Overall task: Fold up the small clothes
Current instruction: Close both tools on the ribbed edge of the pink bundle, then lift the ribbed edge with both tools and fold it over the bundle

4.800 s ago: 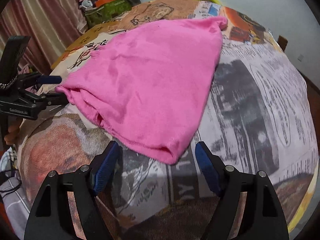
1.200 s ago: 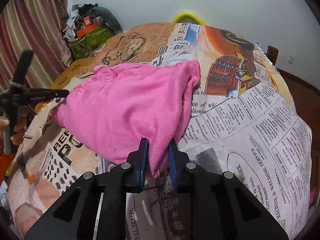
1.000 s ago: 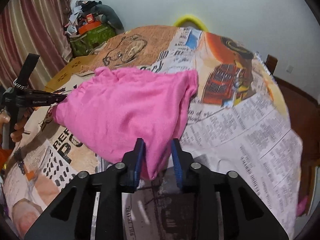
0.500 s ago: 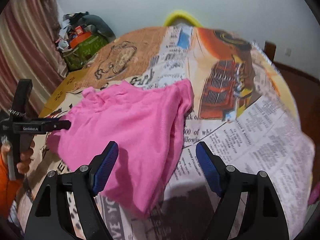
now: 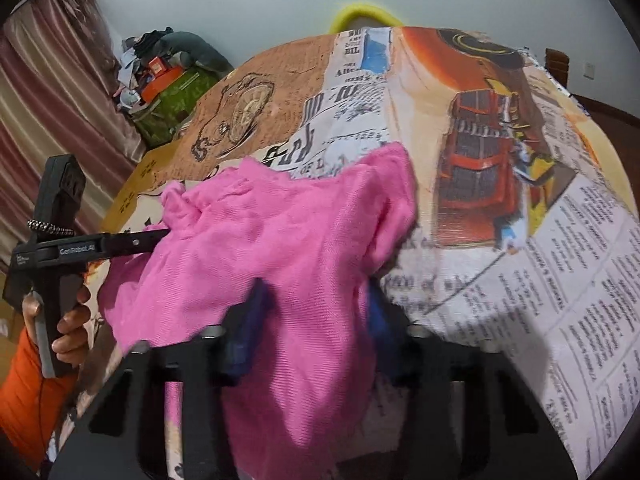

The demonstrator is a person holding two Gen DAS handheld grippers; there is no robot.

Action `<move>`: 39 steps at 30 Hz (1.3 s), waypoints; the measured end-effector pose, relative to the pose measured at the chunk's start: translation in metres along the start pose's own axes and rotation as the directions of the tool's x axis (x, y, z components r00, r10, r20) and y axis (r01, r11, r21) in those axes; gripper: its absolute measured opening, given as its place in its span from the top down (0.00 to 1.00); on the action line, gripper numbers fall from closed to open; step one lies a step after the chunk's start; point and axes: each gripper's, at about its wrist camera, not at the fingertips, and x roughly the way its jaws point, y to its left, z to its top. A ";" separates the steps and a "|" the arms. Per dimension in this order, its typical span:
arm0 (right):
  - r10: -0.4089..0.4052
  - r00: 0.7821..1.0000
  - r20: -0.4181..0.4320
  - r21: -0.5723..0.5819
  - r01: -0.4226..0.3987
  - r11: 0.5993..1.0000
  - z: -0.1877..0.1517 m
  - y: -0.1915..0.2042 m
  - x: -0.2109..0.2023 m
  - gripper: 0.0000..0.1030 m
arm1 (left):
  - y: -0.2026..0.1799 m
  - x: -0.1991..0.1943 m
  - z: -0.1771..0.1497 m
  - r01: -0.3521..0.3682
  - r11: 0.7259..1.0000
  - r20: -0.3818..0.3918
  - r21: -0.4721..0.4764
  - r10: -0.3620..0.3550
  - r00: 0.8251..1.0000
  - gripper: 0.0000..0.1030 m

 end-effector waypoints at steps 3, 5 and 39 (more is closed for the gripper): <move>0.025 1.000 -0.004 0.015 -0.025 1.000 0.001 0.001 0.002 0.83 | -0.005 -0.003 -0.001 0.014 1.000 0.001 -0.001 -0.014 1.000 0.80; 0.021 1.000 -0.002 0.007 -0.021 1.000 0.000 0.004 0.000 0.88 | -0.010 -0.007 -0.002 -0.006 1.000 0.012 0.004 0.006 1.000 0.84; 0.167 0.984 0.055 -0.216 -0.152 0.965 -0.038 0.197 -0.051 0.91 | 0.068 -0.232 -0.122 -0.201 0.980 0.242 0.009 0.193 0.951 0.88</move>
